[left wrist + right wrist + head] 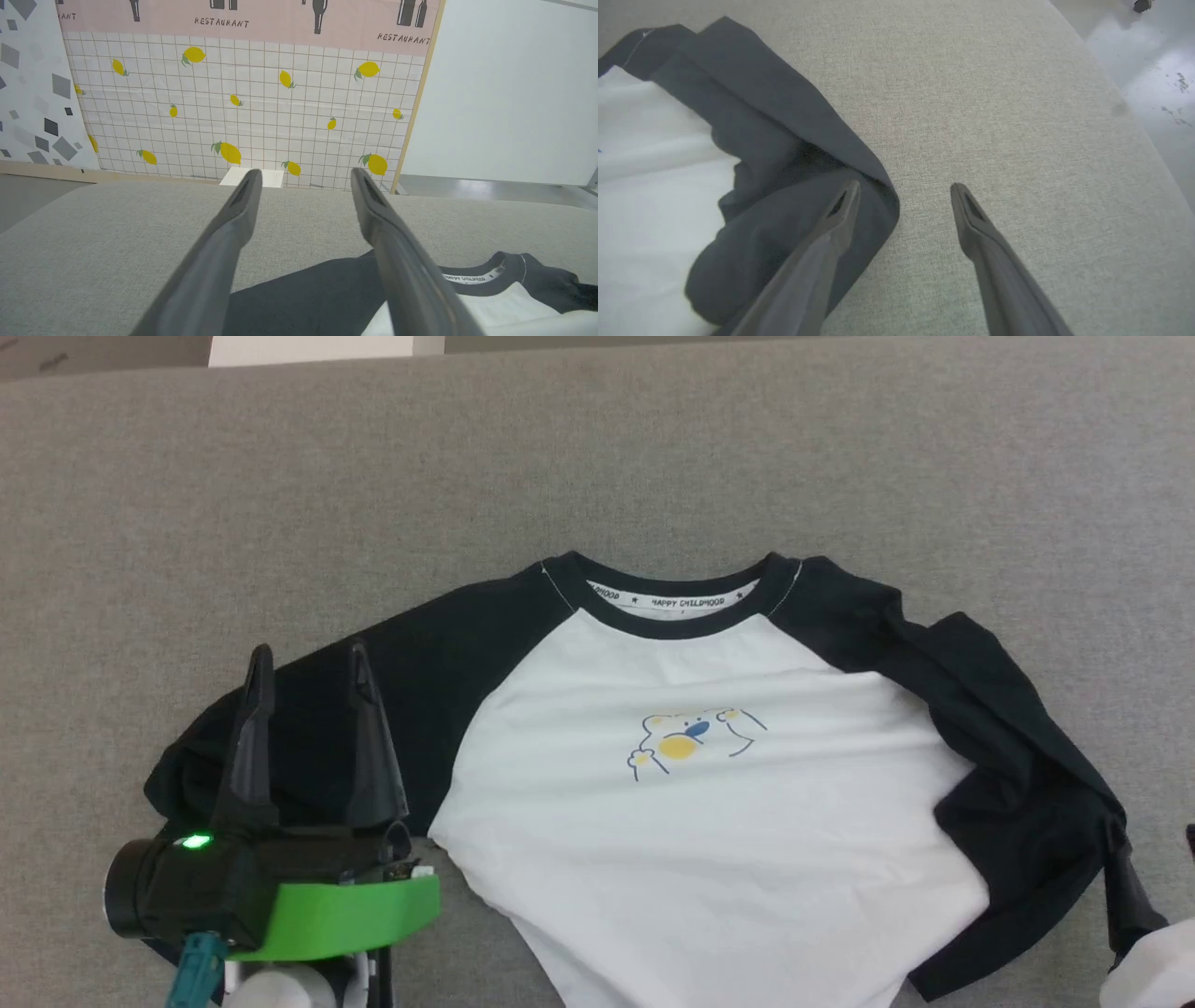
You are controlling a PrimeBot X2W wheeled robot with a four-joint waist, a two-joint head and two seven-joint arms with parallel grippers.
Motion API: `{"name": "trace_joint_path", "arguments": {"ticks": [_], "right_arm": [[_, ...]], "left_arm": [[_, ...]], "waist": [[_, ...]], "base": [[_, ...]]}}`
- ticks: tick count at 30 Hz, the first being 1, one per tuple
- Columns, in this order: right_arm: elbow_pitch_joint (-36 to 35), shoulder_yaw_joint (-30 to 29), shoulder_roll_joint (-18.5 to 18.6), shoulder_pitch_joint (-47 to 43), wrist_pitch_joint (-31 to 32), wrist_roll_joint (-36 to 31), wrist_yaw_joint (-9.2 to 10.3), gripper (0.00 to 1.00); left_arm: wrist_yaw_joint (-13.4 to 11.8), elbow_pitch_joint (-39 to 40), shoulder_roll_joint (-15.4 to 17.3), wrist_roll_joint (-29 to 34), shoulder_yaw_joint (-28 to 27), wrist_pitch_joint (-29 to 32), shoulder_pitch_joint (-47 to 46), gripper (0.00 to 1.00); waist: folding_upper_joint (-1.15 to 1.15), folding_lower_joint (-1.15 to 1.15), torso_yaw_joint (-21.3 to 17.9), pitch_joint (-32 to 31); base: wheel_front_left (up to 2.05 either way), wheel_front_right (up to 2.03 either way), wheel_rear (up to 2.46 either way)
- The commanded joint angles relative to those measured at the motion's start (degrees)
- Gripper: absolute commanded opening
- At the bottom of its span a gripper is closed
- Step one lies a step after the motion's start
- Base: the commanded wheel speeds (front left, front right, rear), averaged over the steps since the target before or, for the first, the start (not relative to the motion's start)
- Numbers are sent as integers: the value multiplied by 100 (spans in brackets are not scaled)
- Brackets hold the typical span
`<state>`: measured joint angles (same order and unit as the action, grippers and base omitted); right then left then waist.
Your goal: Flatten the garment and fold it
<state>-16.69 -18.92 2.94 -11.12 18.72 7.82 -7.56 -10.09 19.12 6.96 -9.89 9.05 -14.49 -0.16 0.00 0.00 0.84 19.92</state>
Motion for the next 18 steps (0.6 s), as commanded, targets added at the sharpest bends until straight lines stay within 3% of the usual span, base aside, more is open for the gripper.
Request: {"name": "trace_joint_path", "arguments": {"ticks": [1, 5, 6, 7, 8, 14, 18], "right_arm": [[103, 6, -5, 128, -40, 33, 8, 100], [589, 134, -5, 380, -103, 4, 8, 100], [1000, 264, -5, 580, -58, 108, 8, 42], [1107, 311, 13, 615, -39, 130, 8, 10], [1228, 346, 52, 640, -9, 129, 8, 0], [1060, 170, 215, 805, 43, 129, 8, 0], [442, 50, 647, 992, 446, 115, 8, 0]], "left_arm": [[24, 9, -28, 71, 38, -44, -82, 100], [63, -33, -51, 113, 148, -46, -173, 100], [87, -67, -61, 119, 197, -47, -206, 100], [96, -83, -63, 114, 208, -48, -212, 100], [106, -114, -63, 111, 220, -48, -217, 100], [98, -210, -59, 109, 225, -49, -155, 100], [86, -253, -75, 84, 231, -50, -82, 100]], "waist": [[0, 0, 59, 104], [0, 0, 138, 184], [0, 0, 195, 199], [0, 0, 214, 194], [0, 0, 241, 175], [0, 0, 309, -10], [0, 0, 348, -161]], "base": [[0, 0, 0], [0, 0, 0], [0, 0, 0], [0, 0, 0], [0, 0, 0], [0, 0, 0], [0, 0, 0]]}}
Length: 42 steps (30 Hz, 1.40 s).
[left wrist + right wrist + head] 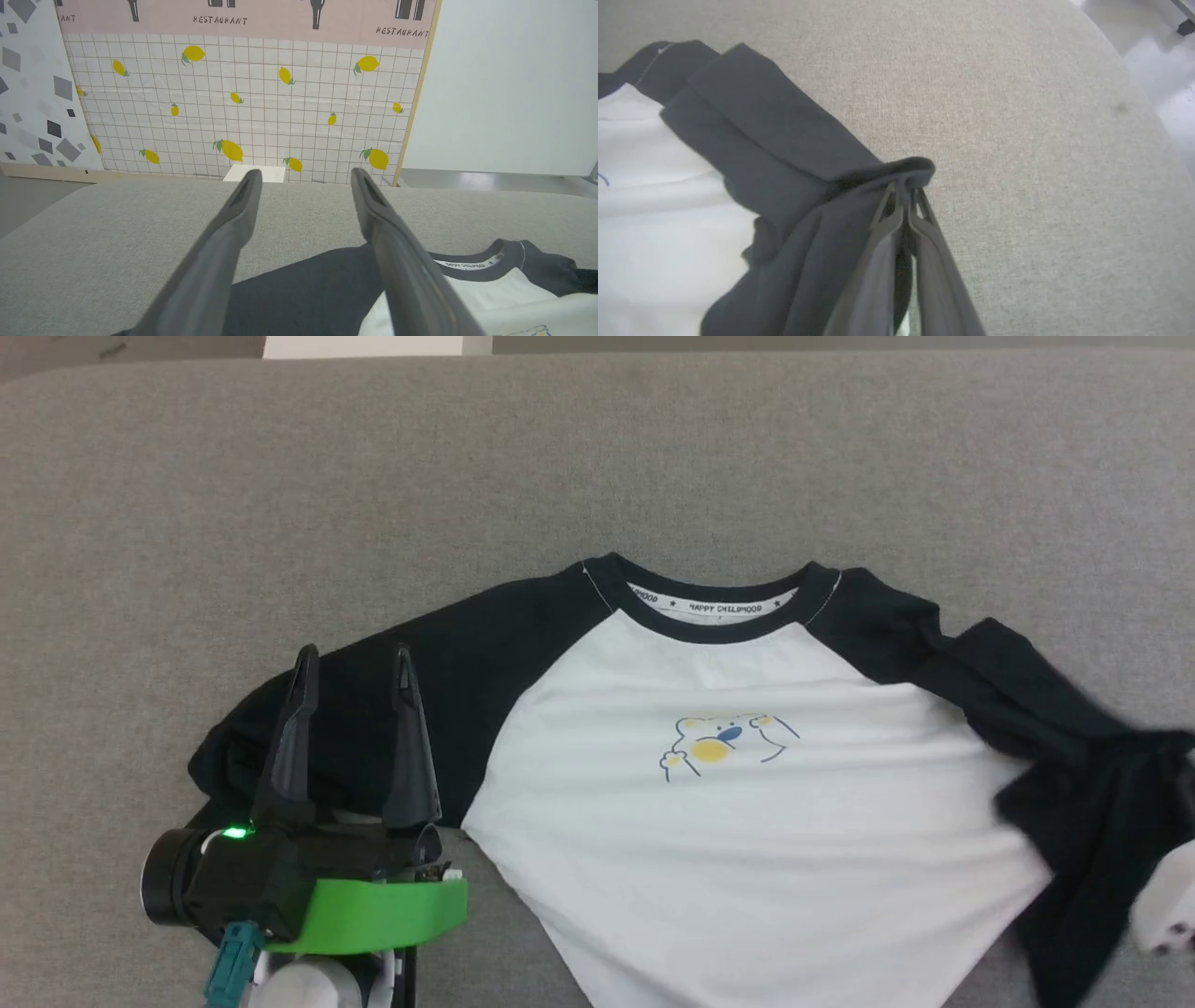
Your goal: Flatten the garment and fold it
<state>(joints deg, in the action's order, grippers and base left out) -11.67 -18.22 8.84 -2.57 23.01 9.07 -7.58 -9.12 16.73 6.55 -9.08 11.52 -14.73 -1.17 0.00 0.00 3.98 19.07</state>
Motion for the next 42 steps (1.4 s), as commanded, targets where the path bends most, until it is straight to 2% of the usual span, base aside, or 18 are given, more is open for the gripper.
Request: {"name": "trace_joint_path", "arguments": {"ticks": [1, 2, 5, 7, 11, 15, 17, 18, 19, 24, 30, 37, 42], "right_arm": [[-253, -48, 236, 209, 173, 9, 9, 0], [-360, -68, 343, 255, 273, 30, 9, 0], [-781, -155, 980, 518, 807, 154, 9, 0], [-802, -204, 1276, 685, 1079, 312, 9, 0], [-414, -336, 1736, 910, 1628, 630, 9, 0], [275, -333, 2166, 928, 1476, 345, 9, 0], [598, -207, 2333, 931, 1100, 40, 9, 40], [744, -153, 2365, 943, 933, -70, 9, 80], [919, -92, 2368, 966, 761, -163, 9, 100], [1170, 224, 2190, 1200, 368, -80, 9, 100], [293, 692, 2013, 1256, 536, 463, 9, 100], [-854, 1128, 1686, 117, 1284, 1011, 9, 100], [-1082, 1279, 1214, -864, 1383, 1089, 9, 100]], "left_arm": [[-12, -12, -48, -13, -13, -26, 27, 100], [-11, -13, -54, -20, -10, -26, 34, 100], [3, -10, -79, -49, 0, -26, 63, 100], [14, -10, -92, -55, 7, -26, 76, 100], [41, -28, -127, -71, 36, -26, 67, 100], [85, -81, -151, -73, 88, -27, 19, 100], [100, -104, -160, -67, 103, -27, -17, 100], [106, -117, -163, -65, 110, -27, -35, 100], [116, -135, -167, -61, 122, -27, -57, 100], [110, -203, -165, -39, 109, -27, -79, 100], [97, -224, -127, -51, 61, -27, 27, 100], [111, -214, -105, -92, 72, -27, 111, 100], [104, -166, -87, -113, 69, -27, 168, 100]], "waist": [[0, 0, 54, -110], [0, 0, 65, -125], [0, 0, 117, -152], [0, 0, 154, -137], [0, 0, 276, -62], [0, 0, 409, 55], [0, 0, 464, 102], [0, 0, 485, 115], [0, 0, 511, 123], [0, 0, 502, 43], [0, 0, 337, -234], [0, 0, 253, -408], [0, 0, 239, -425]], "base": [[0, 0, 0], [0, 0, 0], [0, 0, 0], [0, 0, 0], [0, 0, 0], [0, 0, 0], [0, 0, 0], [0, 0, 0], [0, 0, 0], [0, 0, 0], [0, 0, 0], [0, 0, 0], [0, 0, 0]]}}
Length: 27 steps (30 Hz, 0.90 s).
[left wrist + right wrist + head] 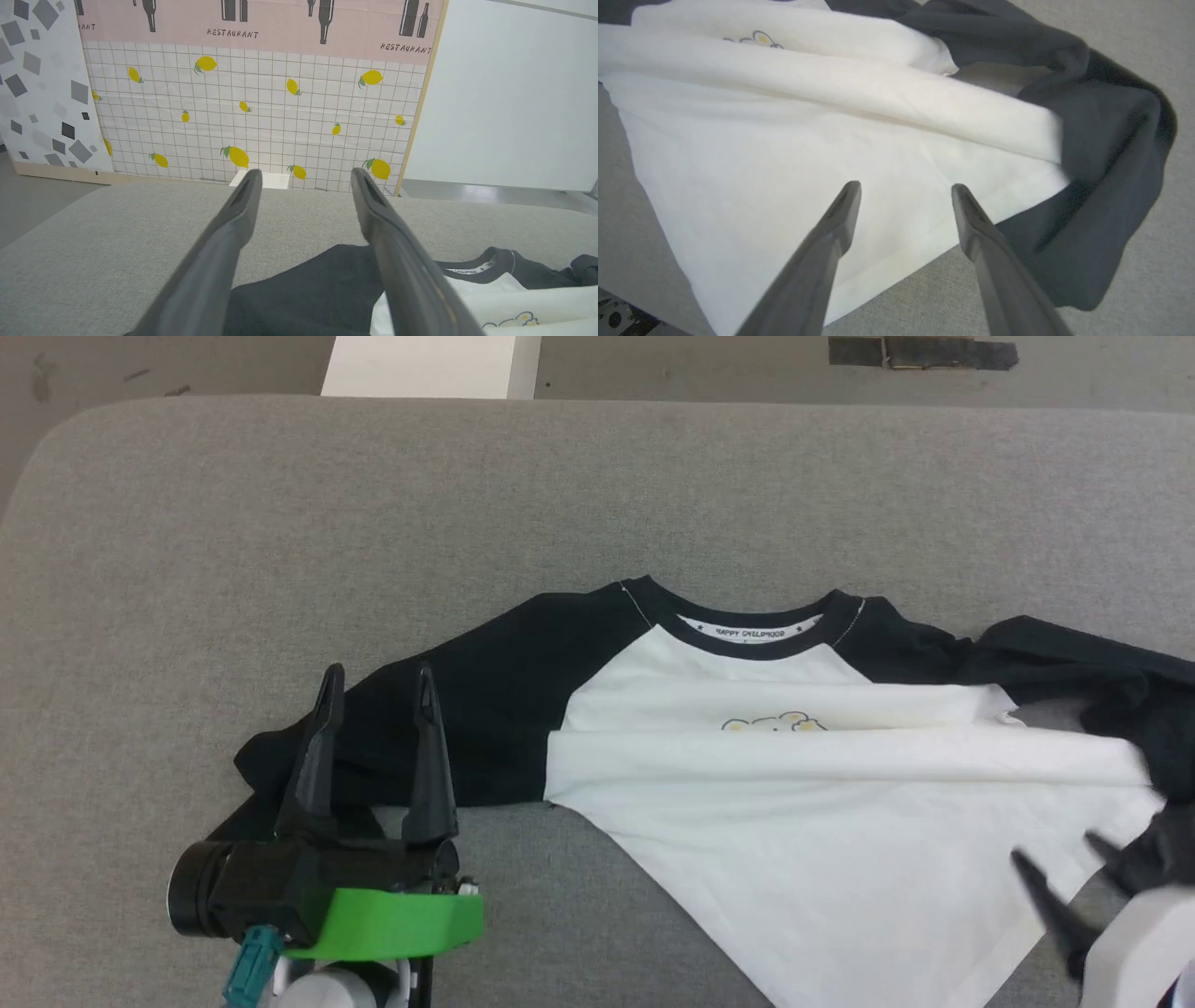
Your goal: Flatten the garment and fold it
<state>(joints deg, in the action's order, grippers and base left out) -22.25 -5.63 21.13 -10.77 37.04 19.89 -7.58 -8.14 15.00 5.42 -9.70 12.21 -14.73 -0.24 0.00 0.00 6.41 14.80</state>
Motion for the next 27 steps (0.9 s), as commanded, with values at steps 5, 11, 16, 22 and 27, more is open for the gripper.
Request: {"name": "trace_joint_path", "arguments": {"ticks": [5, 11, 16, 22, 27], "right_arm": [[368, 386, -60, -321, -288, -213, 9, 100], [1262, 1263, 414, -8, -330, -703, 9, 100], [1791, 1906, 666, 398, -212, -686, 9, 0], [1428, 1871, 580, 696, -264, -320, 9, 0], [600, 2025, 503, 777, 1, 268, 9, 0]], "left_arm": [[2, 30, 61, -73, -5, -15, 115, 100], [26, 96, 122, -78, 13, 79, 40, 100], [32, 90, 138, -90, 43, 120, -6, 100], [-15, 79, 151, -124, -2, 105, 44, 100], [-14, 62, 145, -179, -12, 85, 56, 100]], "waist": [[0, 0, -21, 1], [0, 0, 6, 47], [0, 0, 38, 34], [0, 0, -30, -109], [0, 0, -65, -252]], "base": [[0, 0, 0], [0, 0, 0], [0, 0, 0], [0, 0, 0], [0, 0, 0]]}}
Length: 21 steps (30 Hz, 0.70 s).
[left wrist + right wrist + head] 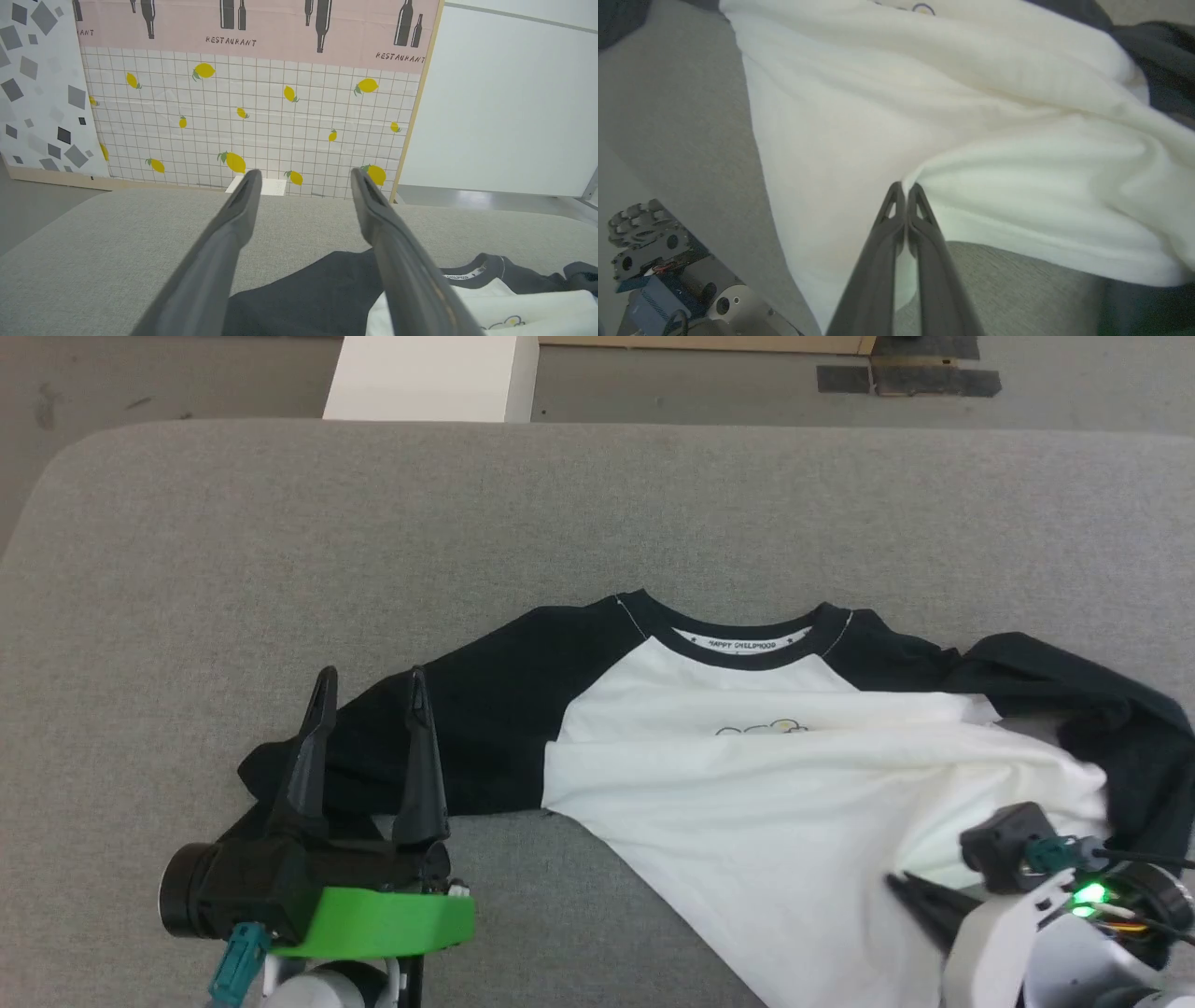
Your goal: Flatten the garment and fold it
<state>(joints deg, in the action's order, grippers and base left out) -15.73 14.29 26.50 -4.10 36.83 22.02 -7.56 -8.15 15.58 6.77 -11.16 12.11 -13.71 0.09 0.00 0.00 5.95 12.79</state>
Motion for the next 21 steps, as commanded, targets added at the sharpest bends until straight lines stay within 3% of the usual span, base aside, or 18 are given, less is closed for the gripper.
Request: {"name": "trace_joint_path", "arguments": {"ticks": [1, 9, 14, 20, 21], "right_arm": [[-259, 175, -36, 126, 103, 215, 8, 0], [-894, 1145, -384, 366, 433, 945, 8, 0], [-412, 1688, -485, 600, 427, 1087, 8, 0], [327, 2055, -768, 849, -45, 1300, 8, 0], [403, 2080, -768, 905, -96, 1236, 8, 11]], "left_arm": [[-9, -5, 6, -45, 4, -21, 20, 100], [-22, -11, 4, -89, 15, -42, 68, 100], [-20, -37, -7, -122, 42, -50, 66, 100], [-16, -108, -20, -172, 50, -63, 44, 100], [-19, -118, -19, -177, 48, -64, 45, 100]], "waist": [[0, 0, -13, -74], [0, 0, 99, -98], [0, 0, 199, -60], [0, 0, 250, -82], [0, 0, 250, -93]], "base": [[0, 0, 0], [0, 0, 0], [0, 0, 0], [0, 0, 0], [0, 0, 0]]}}
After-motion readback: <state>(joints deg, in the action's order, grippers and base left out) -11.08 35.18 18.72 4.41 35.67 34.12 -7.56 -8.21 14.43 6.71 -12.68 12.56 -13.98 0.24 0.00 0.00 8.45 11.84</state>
